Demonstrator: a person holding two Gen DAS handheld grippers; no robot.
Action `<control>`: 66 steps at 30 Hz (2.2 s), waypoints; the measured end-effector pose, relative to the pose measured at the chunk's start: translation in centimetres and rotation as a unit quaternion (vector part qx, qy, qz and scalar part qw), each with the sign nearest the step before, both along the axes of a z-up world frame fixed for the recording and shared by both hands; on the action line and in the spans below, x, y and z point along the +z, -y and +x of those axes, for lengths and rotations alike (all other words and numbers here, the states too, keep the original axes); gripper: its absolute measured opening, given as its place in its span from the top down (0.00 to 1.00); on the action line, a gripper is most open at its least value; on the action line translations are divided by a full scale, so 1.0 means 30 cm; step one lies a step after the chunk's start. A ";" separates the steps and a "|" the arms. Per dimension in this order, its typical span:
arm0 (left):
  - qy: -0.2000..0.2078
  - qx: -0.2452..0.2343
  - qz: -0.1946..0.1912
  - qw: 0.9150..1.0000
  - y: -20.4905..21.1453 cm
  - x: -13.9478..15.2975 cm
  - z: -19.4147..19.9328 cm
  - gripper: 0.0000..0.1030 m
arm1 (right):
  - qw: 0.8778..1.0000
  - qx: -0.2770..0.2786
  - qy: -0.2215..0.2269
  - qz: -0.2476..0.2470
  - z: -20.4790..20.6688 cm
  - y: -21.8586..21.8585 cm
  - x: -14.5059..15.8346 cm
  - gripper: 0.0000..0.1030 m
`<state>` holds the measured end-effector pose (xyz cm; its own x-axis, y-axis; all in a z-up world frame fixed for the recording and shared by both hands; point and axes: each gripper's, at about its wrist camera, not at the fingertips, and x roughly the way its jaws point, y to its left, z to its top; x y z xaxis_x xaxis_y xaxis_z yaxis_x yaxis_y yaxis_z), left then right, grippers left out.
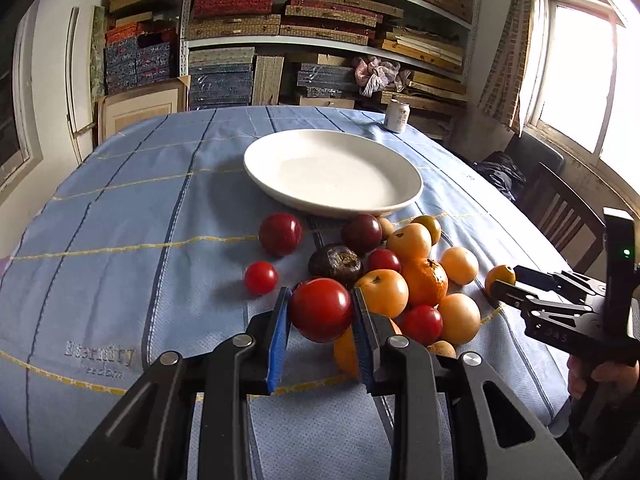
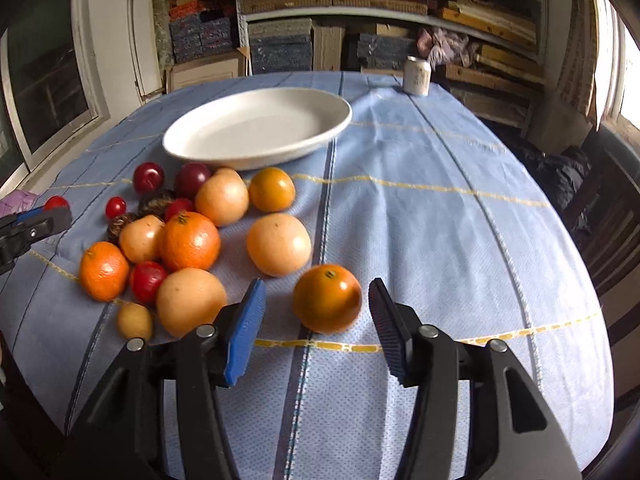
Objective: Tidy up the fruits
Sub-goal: 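Carry the orange with the right tool into the plate and open, while the left tool drops the tomato there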
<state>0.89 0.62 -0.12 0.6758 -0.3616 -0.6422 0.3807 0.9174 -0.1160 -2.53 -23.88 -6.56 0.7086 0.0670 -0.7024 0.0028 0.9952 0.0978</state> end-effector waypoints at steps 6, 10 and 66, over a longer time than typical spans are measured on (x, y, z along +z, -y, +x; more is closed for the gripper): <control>-0.011 0.004 -0.003 1.000 -0.014 -0.024 0.000 0.71 | 1.000 -0.001 -0.003 0.023 0.026 0.019 -0.043 0.64; -0.009 -0.002 -0.009 1.000 -0.009 -0.012 0.000 0.71 | 1.000 0.004 -0.006 0.026 0.024 0.006 -0.030 0.64; -0.029 0.002 0.098 0.995 0.183 -0.022 0.632 0.13 | 0.991 0.121 0.035 -0.043 0.720 -0.080 0.172 0.24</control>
